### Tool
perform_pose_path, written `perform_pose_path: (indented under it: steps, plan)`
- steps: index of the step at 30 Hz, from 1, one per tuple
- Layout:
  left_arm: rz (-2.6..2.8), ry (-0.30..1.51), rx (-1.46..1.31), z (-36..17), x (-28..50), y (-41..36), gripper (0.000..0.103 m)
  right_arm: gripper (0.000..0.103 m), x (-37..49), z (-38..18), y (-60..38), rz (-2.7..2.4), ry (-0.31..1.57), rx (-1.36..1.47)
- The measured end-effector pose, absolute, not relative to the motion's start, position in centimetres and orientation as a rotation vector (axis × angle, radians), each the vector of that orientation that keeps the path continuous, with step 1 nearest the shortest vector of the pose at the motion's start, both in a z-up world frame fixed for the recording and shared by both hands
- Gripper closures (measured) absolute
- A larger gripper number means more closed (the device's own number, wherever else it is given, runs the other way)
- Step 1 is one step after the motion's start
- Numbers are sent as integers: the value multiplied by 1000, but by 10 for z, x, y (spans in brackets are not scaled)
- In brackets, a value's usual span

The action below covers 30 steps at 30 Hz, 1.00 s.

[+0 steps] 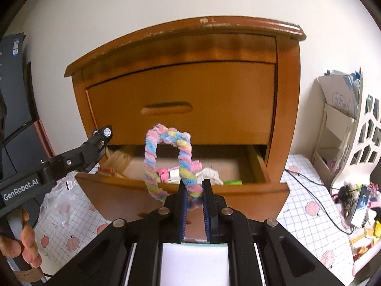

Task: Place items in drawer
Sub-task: 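Lift the pipe-cleaner loop and toy car and carry both to the drawer, then lower both items into the drawer and open both tools to release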

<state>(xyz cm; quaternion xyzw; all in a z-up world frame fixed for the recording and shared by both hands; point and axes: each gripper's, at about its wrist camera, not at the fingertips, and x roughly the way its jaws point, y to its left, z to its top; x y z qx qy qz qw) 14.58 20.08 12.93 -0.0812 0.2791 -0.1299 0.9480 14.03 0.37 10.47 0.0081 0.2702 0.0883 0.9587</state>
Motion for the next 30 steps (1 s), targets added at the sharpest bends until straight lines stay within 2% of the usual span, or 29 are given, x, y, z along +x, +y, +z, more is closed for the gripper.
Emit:
perform_pose_path:
  steps: [12,30]
  plan:
    - [-239,594,-145,123,176,204,68,91,174,116,17,174,542,-57]
    - [-218,706,-116,85,217,199,68,91,221,95,22,147,640,-81]
